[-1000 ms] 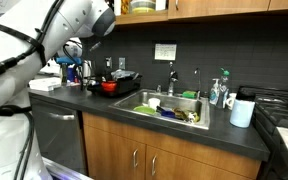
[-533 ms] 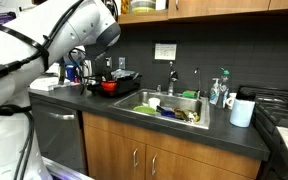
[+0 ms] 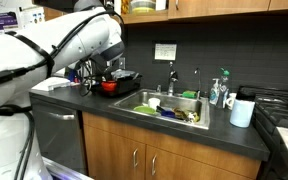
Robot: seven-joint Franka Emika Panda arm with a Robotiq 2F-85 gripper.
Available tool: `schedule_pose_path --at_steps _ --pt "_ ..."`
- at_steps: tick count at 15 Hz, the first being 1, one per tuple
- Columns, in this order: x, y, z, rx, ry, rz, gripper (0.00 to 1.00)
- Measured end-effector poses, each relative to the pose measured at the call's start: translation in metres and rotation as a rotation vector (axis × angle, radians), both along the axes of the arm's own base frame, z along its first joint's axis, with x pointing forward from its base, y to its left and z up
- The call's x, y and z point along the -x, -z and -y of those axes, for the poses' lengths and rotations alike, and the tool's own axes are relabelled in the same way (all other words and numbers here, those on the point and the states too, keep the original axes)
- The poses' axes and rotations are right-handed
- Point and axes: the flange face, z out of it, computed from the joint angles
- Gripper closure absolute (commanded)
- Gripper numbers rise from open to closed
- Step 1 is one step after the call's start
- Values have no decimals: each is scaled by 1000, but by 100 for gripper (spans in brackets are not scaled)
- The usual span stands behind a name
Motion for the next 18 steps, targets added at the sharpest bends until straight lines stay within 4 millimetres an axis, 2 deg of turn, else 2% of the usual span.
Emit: schedule_pose_path --at_steps 4,6,10,12,15,18 --pt "-16 -34 7 -69 47 176 88" --pt "-15 -39 7 -76 41 282 88" --pt "18 9 -10 -9 -126 349 88" --pt "29 26 -15 34 -211 348 88" --pt "37 40 -17 77 -328 359 88" --pt "39 45 -21 124 -413 382 88"
